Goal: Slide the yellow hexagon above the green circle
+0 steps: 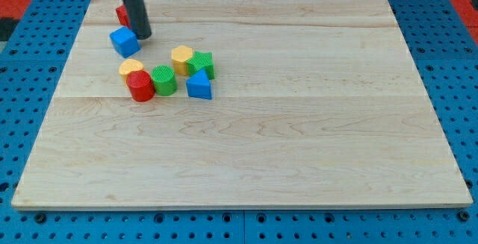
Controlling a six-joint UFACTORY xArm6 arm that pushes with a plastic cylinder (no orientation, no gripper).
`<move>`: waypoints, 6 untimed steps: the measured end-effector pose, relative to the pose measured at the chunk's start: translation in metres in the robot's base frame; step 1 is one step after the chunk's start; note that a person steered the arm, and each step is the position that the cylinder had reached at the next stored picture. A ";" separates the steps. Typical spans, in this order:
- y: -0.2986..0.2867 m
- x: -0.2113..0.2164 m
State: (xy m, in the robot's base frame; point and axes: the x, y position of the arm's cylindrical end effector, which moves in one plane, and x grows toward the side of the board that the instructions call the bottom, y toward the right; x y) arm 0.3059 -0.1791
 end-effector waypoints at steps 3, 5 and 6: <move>0.085 0.003; 0.088 0.043; 0.075 0.050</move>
